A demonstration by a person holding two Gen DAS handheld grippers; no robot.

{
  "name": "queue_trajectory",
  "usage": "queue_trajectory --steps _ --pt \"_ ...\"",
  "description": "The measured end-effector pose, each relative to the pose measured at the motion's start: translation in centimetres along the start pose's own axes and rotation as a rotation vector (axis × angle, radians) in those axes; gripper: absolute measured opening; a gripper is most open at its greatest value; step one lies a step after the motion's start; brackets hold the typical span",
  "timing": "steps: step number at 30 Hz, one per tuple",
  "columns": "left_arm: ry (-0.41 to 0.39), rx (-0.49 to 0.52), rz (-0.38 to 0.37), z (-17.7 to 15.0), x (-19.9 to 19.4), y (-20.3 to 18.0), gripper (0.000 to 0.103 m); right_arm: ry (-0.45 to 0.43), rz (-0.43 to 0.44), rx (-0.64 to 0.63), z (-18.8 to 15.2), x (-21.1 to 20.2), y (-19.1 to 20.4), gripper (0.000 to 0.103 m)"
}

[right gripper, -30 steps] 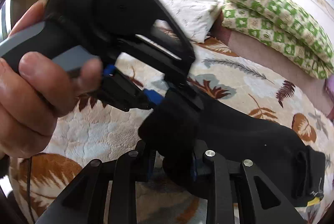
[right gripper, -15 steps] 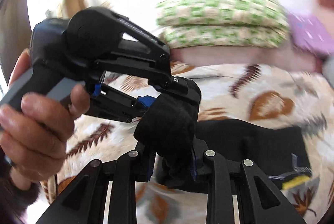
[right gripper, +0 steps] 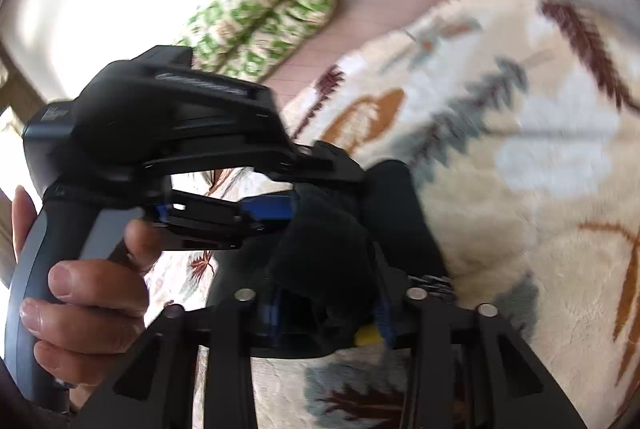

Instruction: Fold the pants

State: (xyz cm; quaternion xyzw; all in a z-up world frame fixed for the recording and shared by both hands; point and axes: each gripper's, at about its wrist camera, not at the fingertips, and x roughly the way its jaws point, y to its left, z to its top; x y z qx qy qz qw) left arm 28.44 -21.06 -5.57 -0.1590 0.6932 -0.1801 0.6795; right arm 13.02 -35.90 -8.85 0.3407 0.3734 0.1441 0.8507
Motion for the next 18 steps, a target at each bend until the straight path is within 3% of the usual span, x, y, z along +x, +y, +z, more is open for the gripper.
queue_trajectory --steps 4,7,11,15,18 --pt "0.006 -0.018 -0.04 0.4 -1.8 0.3 0.035 -0.006 0.082 0.09 0.1 -0.9 -2.0 0.048" --pt "-0.033 -0.041 -0.093 0.4 -4.2 1.0 0.038 -0.01 0.132 0.171 0.2 -2.2 -3.5 0.051" --pt "-0.117 -0.074 -0.141 -0.2 -8.8 3.9 0.05 -0.066 0.102 0.238 0.6 -4.6 -5.0 0.051" --pt "-0.186 -0.101 -0.144 -2.1 -11.5 7.6 0.057 -0.109 0.105 0.204 2.1 -6.3 -4.1 0.052" --pt "-0.19 -0.157 -0.173 -4.2 -11.1 11.1 0.06 -0.085 0.096 0.105 3.3 -5.8 -1.8 0.063"
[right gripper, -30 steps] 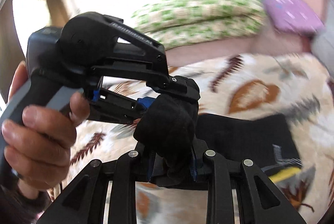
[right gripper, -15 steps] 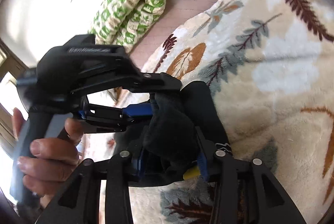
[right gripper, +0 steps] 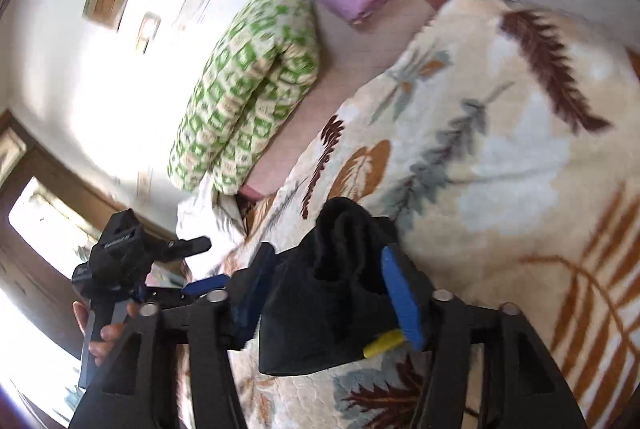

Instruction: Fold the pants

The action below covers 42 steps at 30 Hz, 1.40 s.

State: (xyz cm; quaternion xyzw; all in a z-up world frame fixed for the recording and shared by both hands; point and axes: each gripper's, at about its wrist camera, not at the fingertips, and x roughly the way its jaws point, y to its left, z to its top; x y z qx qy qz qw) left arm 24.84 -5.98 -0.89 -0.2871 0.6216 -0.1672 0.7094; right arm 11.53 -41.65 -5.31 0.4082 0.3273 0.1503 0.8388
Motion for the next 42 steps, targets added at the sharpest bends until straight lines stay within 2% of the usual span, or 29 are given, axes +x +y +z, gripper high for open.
queue_trajectory --steps 3,7,9,11,13,16,18,22,24,28,29,32,35,37,38,39,42 --pt "0.008 -0.044 -0.003 -0.5 0.8 2.1 0.06 0.057 -0.058 -0.07 0.6 2.3 1.3 0.063" --pt "0.012 -0.084 0.021 1.0 2.5 2.4 0.06 0.122 -0.101 -0.117 -0.1 4.3 1.8 0.061" --pt "0.02 -0.083 0.033 1.3 3.3 2.2 0.06 0.113 -0.147 -0.166 -0.6 4.3 2.1 0.054" --pt "0.018 -0.077 0.067 1.6 4.3 2.2 0.06 0.142 -0.171 -0.176 -1.0 4.6 1.7 0.028" --pt "0.017 -0.086 0.124 2.2 5.6 2.5 0.06 0.142 -0.192 -0.145 -1.2 4.4 0.5 0.024" --pt "0.048 -0.113 0.139 2.8 7.3 3.2 0.06 0.153 -0.199 -0.05 -1.3 4.4 -2.3 0.02" --pt "0.05 -0.107 0.135 3.0 7.6 3.2 0.06 0.158 -0.168 -0.009 -1.3 4.1 -3.3 0.021" --pt "0.05 -0.088 0.13 3.2 7.9 3.1 0.06 0.178 -0.171 -0.055 -0.8 4.0 -2.4 0.025" --pt "0.048 -0.076 0.1 2.9 7.5 3.2 0.06 0.177 -0.16 -0.057 -0.2 3.9 -1.8 0.026" --pt "0.032 -0.078 0.005 1.9 5.8 4.2 0.06 0.129 -0.118 -0.045 1.5 3.7 -0.8 0.057" --pt "0.031 -0.081 -0.01 1.8 5.7 4.4 0.06 0.128 -0.108 -0.045 1.8 3.9 -0.6 0.059" --pt "0.025 -0.071 -0.015 1.3 5.8 4.4 0.065 0.167 -0.102 -0.067 2.6 5.5 0.0 0.059" --pt "0.02 -0.061 0.059 1.7 6.7 4.0 0.063 0.184 -0.152 -0.074 2.8 7.1 0.0 0.059" --pt "0.003 -0.076 0.115 2.2 7.0 4.2 0.057 0.188 -0.173 -0.074 2.9 7.7 -0.5 0.053" --pt "0.019 -0.1 0.101 2.4 7.1 4.5 0.056 0.186 -0.225 -0.068 3.0 8.0 -0.9 0.053" --pt "0.027 -0.112 0.081 2.4 6.9 4.7 0.056 0.19 -0.239 -0.06 2.9 8.0 -1.3 0.053" --pt "-0.013 -0.07 0.058 1.6 4.7 4.5 0.056 0.197 -0.238 -0.04 2.8 7.8 -1.8 0.054"
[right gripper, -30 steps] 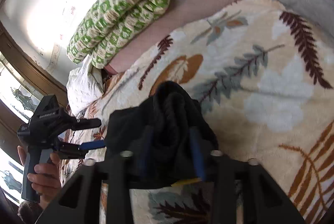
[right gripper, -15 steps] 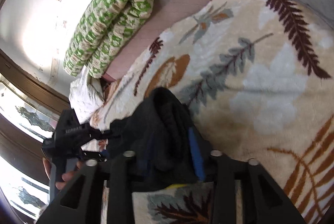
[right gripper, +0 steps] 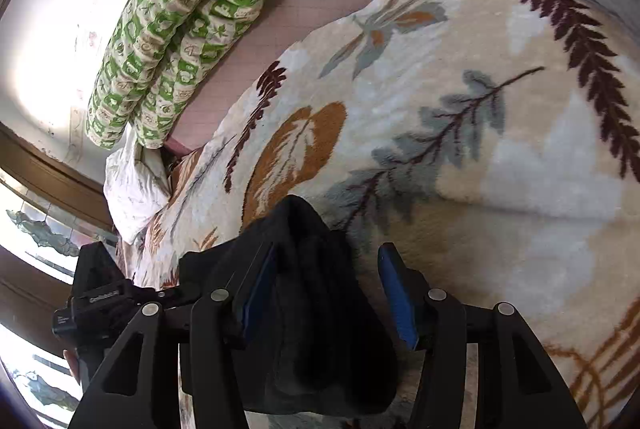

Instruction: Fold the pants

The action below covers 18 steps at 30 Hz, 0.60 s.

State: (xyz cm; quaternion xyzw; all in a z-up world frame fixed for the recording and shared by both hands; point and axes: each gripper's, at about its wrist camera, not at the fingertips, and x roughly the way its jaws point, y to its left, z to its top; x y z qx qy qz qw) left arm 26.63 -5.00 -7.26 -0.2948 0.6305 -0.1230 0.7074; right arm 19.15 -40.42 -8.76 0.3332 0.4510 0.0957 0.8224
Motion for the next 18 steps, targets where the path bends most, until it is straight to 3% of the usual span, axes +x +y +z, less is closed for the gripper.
queue_trajectory --steps 3,6,12,18 --pt "-0.009 0.047 -0.054 -1.6 -2.0 0.2 0.057 -0.022 0.082 0.007 -0.1 -1.7 -0.2 0.056" --pt "0.002 0.075 -0.059 -3.0 -2.0 0.1 0.06 0.061 0.168 0.002 -0.5 -2.0 -0.7 0.062" --pt "0.021 0.198 0.085 -5.1 0.7 -1.2 0.061 0.178 0.131 -0.094 -0.9 -0.9 -0.6 0.063" --pt "0.041 0.214 0.081 -5.1 2.0 -1.3 0.073 0.286 0.15 -0.134 -0.6 0.9 -0.7 0.074"
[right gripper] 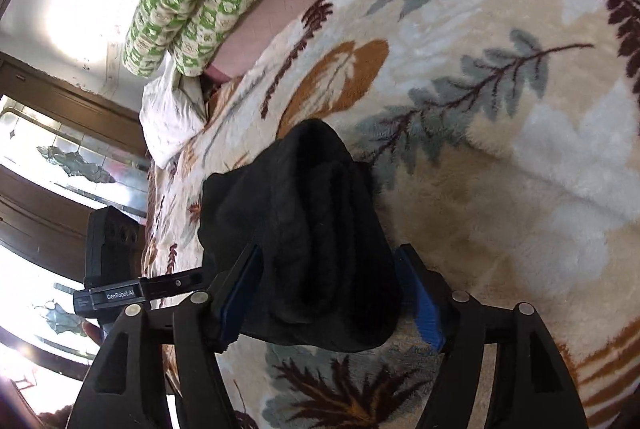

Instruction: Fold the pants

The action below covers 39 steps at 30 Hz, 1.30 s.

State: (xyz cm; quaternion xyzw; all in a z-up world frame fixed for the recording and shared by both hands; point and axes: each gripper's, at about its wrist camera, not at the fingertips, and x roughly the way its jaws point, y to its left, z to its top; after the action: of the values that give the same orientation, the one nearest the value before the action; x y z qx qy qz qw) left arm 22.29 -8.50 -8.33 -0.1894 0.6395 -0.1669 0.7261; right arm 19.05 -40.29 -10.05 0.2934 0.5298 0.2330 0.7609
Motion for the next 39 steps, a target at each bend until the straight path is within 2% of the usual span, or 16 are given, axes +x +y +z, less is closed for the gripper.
queue_trajectory --steps 2,5,7,8,10,11,14,24,28,31,33,35,36,37,38,39 --pt "-0.006 -0.004 -0.027 -0.1 0.1 0.1 0.081 0.044 0.004 -0.008 -0.1 1.0 -0.4 0.077" --pt "-0.021 -0.048 -0.059 0.0 0.4 0.1 0.079 0.041 0.069 0.004 0.1 1.2 -0.5 0.079" --pt "-0.008 -0.045 -0.101 -0.1 0.4 -0.2 0.053 0.033 0.081 -0.006 -0.1 1.6 -0.3 0.069" --pt "-0.013 -0.043 -0.099 -0.3 0.2 -0.2 0.043 0.03 0.07 -0.008 -0.3 1.6 -0.2 0.05" --pt "-0.038 -0.028 -0.103 -0.6 -0.7 -0.2 0.028 0.024 0.071 0.027 -0.7 1.5 -0.7 0.038" --pt "-0.043 -0.035 -0.113 -0.6 -1.1 0.0 0.022 0.0 0.085 0.055 -1.1 1.1 -0.8 0.033" --pt "-0.069 -0.039 -0.145 -0.6 -3.0 0.5 0.017 -0.041 0.101 0.07 -1.7 0.2 0.0 0.03" --pt "-0.136 -0.064 -0.131 -1.9 -9.0 5.1 0.016 -0.07 0.17 0.067 -3.9 0.0 6.4 0.028" --pt "-0.187 -0.086 -0.079 -3.2 -12.5 9.8 0.016 -0.03 0.21 0.05 -5.0 2.9 10.3 0.028" --pt "-0.169 -0.098 -0.032 -4.1 -13.4 13.2 0.017 -0.001 0.239 0.037 -6.6 6.1 13.2 0.028" --pt "-0.138 -0.094 0.027 -4.8 -13.0 15.2 0.023 0.017 0.225 0.039 -7.9 8.2 14.4 0.028" --pt "-0.114 -0.071 0.095 -5.6 -12.4 16.4 0.035 0.008 0.15 0.044 -9.2 9.9 15.0 0.034" --pt "-0.118 -0.055 0.117 -6.0 -12.4 16.8 0.041 -0.003 0.109 0.036 -9.6 10.3 15.1 0.036" --pt "-0.129 -0.041 0.137 -6.5 -12.5 17.2 0.055 -0.022 0.073 0.034 -10.0 10.4 15.0 0.042" --pt "-0.142 -0.038 0.156 -6.8 -12.8 17.3 0.06 -0.038 0.056 0.046 -10.3 10.4 14.7 0.048" --pt "-0.153 -0.04 0.159 -7.2 -13.2 17.5 0.06 -0.039 0.052 0.067 -10.5 10.3 14.4 0.049"
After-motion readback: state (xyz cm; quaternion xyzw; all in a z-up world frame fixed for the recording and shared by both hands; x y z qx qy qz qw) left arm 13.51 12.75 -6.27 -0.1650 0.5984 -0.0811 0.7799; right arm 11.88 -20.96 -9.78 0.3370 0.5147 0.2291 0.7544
